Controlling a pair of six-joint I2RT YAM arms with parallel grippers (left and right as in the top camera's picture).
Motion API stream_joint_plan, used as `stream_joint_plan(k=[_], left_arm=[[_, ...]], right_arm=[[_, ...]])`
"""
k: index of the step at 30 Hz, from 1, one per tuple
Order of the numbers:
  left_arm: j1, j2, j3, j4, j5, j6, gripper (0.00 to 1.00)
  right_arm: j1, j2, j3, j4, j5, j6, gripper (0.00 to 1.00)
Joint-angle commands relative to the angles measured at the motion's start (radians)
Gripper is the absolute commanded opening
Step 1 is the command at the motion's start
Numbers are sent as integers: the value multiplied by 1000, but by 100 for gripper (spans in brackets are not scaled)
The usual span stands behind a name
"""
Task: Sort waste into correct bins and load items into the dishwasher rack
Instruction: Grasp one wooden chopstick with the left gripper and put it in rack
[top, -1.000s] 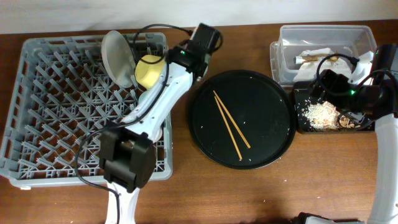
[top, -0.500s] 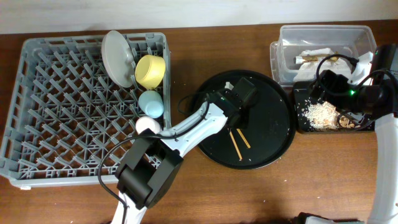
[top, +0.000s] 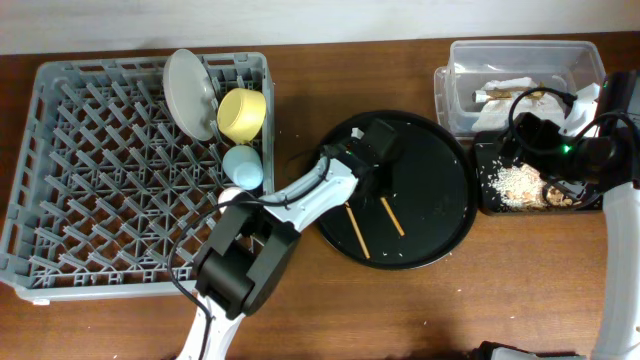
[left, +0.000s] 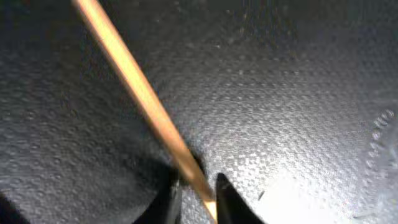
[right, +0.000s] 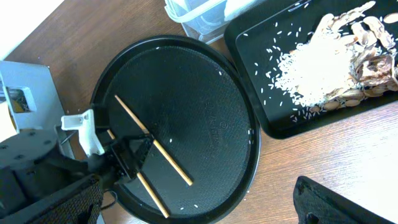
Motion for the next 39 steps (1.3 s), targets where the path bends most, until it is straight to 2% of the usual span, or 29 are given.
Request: stream_joint_plan(k=[1,5,8,10,11,13,15,16,17,20,21,23,26,28,31,34,35,36,39], left_arm=[[7,53,-6,-2,31,-3,1],[7,49,34,-34,21,39,1],[7,42,211,-222,-76,220,1],[16,39,372,-385,-78,436,1],[26,39,419,-432,-79,465,1],[79,37,528,-570,-78,479,0],[172,29,682,-775,-86,479,0],[227,5,808,-922,-153,479,0],[266,-35,881,-1005,-187,479,0],[366,-191,915,-1157,-229,478,0],[428,-267,893,-1156,-248,478,0],[498,-308,875,-1156,-260,479,0],[622,-335,655,-1155,-270,461,1],[633,-335,451,-1039,-283,484,0],[639,-335,180,-771,-303,505,0],[637,-335,75,-670,-303,513,1],[637,-335,74,-666,-303,513,22],[637,-335,74,-662,-298,513,33],[620,-335,79,-653,-256,568,39]], right_arm=[[0,2,8,0,12,-3,98],[0,2,8,0,12,-3,99],[0,2,8,0,12,-3,98],[0,2,8,0,12,-3,99],[0,2,8,0,12,-3,98],[0,2,8,0,12,-3,98],[0,2,8,0,11,-3,98],[0,2,8,1,11,-3,98],[0,2,8,3,11,-3,98],[0,2,8,5,8,-3,99],[0,2,8,4,8,-3,98],[0,2,8,6,8,-3,98],[0,2,8,10,9,-3,99],[0,2,8,21,8,-3,98],[0,2,8,18,9,-3,99],[0,2,8,18,8,-3,98],[0,2,8,18,8,-3,99],[0,2,8,18,8,-3,99],[0,2,8,10,9,-3,98]])
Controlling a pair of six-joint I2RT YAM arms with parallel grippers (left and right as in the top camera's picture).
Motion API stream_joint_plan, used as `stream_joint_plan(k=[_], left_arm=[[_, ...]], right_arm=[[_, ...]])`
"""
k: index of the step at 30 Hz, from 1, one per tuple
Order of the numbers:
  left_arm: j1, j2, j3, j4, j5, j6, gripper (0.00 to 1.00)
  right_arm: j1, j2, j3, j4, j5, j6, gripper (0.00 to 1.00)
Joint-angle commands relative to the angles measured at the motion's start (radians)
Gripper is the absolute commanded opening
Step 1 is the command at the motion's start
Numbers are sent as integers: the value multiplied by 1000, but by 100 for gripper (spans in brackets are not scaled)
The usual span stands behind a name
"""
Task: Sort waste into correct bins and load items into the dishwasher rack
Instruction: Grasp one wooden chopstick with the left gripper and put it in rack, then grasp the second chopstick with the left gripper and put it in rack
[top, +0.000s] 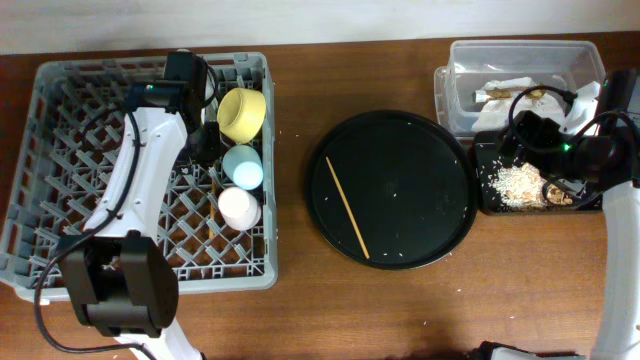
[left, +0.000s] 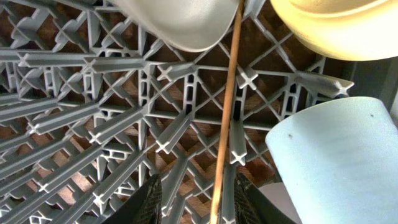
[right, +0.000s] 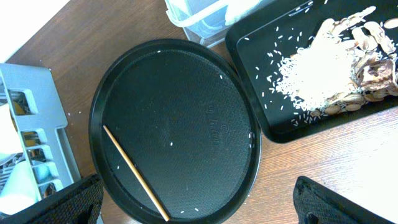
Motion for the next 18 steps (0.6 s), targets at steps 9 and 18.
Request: stream_joint_plan(k=[9,18], left_arm=[[-386,-54,149,35,213,-17,40],[-568,325,149,196,222,-432,30]], right_arm=[[0,-3,8,-5,9,-3,98],[0,-3,8,-11,9,-3,98]])
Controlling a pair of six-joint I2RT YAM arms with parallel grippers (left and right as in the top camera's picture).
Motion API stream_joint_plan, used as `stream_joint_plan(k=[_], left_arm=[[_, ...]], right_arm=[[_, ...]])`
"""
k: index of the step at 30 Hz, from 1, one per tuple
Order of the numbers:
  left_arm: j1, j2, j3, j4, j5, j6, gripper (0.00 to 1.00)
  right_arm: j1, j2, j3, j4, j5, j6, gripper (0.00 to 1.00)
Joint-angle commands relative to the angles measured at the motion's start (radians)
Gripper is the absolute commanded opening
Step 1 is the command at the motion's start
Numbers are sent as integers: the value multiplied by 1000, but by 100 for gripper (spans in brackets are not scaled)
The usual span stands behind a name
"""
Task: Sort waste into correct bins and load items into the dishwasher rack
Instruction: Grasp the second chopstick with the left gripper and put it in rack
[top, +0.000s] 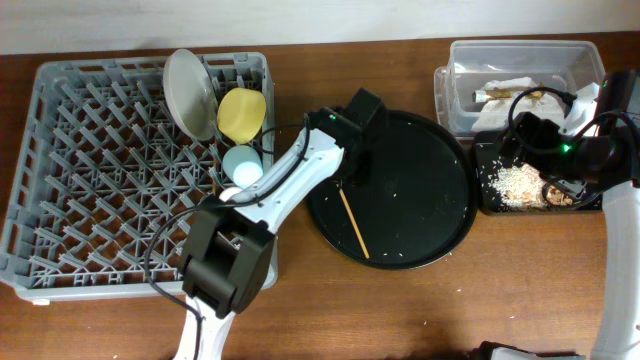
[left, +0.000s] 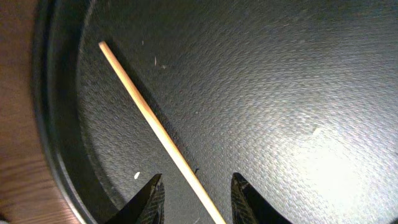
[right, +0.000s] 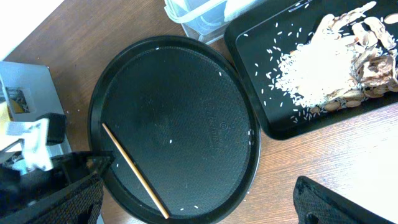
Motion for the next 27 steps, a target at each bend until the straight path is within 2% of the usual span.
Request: stream_joint_plan(k=[1,4,8,11,15,17,18,20,23,25,27], left_arm=[[-6,84,10,13,9,-177,30],[-6,128,10,14,8,-291,31],[-6,164,2,33,5,-327,30],[-6,172,0,37,8,-326,1],[-5,171,14,36,32,-316,1],[-3,158,101,-10,76,-135,1],[-3,141,200,-74,75,52,1],[3,116,306,-158,61,167,1],[97,50,492,-406,-43,232,1],[210,-11,517,-551,-106,241,1],[339,-62,517,-632,-121,245,1]], right_arm=[[0,-3,8,0,10,-3,98],[0,-3,8,0,11,-3,98],[0,-3,8,-5,11,-3,98],[0,-3,8,-13,11,-3,98],[0,-3,8,-16,11,-3,98],[0,-3,8,-16,11,-3,98],[0,-3,8,-15,12,-3,99],[0,-3,8,-15,12,-3,98],[0,-3,8,-14,12,-3,98],[0,-3,8,-11,11,-3,98],[0,-3,8,-7,11,-3,98]])
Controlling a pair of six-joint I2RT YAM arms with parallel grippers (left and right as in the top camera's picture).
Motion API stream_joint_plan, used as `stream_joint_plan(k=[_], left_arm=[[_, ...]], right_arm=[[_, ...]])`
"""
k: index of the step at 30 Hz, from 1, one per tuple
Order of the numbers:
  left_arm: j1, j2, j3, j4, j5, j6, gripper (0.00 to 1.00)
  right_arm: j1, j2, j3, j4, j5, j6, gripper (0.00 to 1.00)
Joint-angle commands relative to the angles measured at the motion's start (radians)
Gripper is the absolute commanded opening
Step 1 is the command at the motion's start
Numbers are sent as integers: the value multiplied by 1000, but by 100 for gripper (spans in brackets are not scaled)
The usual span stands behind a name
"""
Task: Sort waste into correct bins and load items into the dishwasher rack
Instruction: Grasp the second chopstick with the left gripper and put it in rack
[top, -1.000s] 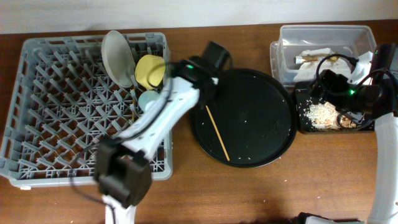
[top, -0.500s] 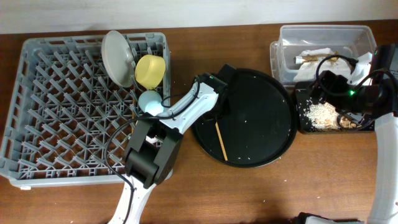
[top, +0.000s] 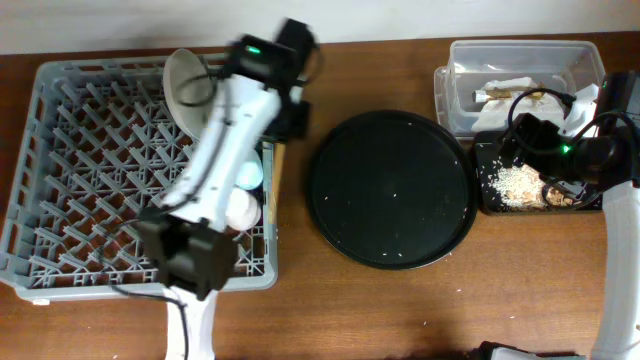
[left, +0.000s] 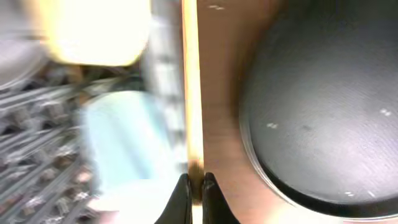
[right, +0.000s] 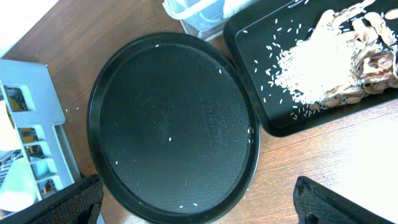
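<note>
My left gripper (left: 194, 186) is shut on a wooden chopstick (left: 189, 81), which runs straight up the blurred left wrist view. In the overhead view the left gripper (top: 285, 125) is at the right edge of the grey dishwasher rack (top: 60, 150), and the chopstick (top: 271, 190) lies along that edge. The round black tray (top: 390, 190) holds only scattered rice grains. My right gripper (right: 193, 210) hangs open high above the table, with nothing between its fingers.
In the rack stand a grey plate (top: 185, 85), a yellow cup (left: 99, 31), a light blue cup (top: 250, 175) and a white cup (top: 243, 208). A clear bin (top: 520, 70) with paper waste sits at the back right. Below it is a black bin (right: 323, 62) with rice and shells.
My left gripper was open over the last chopstick on the round tray. Now it is shut on that chopstick at the rack's right edge, and no chopstick lies on the tray. The right arm has not moved.
Two chopsticks lay on the round tray, my left gripper shut on one. Then it held that one over the rack by the plate and cups. Then it was open above the second on the tray. Now it holds the second at the rack.
</note>
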Motion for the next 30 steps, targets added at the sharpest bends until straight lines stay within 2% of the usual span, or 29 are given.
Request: stream_joint_plan(k=[1,4,6,8,14,15,17,18,21,24,25,26,30], left_arm=[[156,-97,17,-80,-46,43,1],[253,-118,13,-107,-69,161,1],[292,-118,-6,-107,-172,161,1],[325,-118,-69,-95,-210,162,1],[323,-118,-446,245,-205,161,1],[323,-118,-467,262,-186,161,1],[323,-118,-468,265,-164,161,33],[323,-119,-467,264,-162,161,37],[324,-209,-397,245,14,161,44],[312,-389,-356,260,36,161,47],[310,-436,-357,259,39,161,61],[310,-476,-357,256,39,161,99],[310,-494,-357,256,39,161,100]], right_arm=[[0,-3,8,3,12,-3,99],[0,-3,8,2,12,-3,98],[0,-3,8,3,12,-3,98],[0,-3,8,4,12,-3,98],[0,-3,8,10,12,-3,99],[0,-3,8,10,12,-3,98],[0,-3,8,9,12,-3,98],[0,-3,8,9,11,-3,98],[0,-3,8,10,11,-3,98],[0,-4,8,5,8,-14,98],[0,-9,11,-2,8,-23,98],[0,-40,46,-56,7,-43,98],[0,-193,211,-236,5,-167,99]])
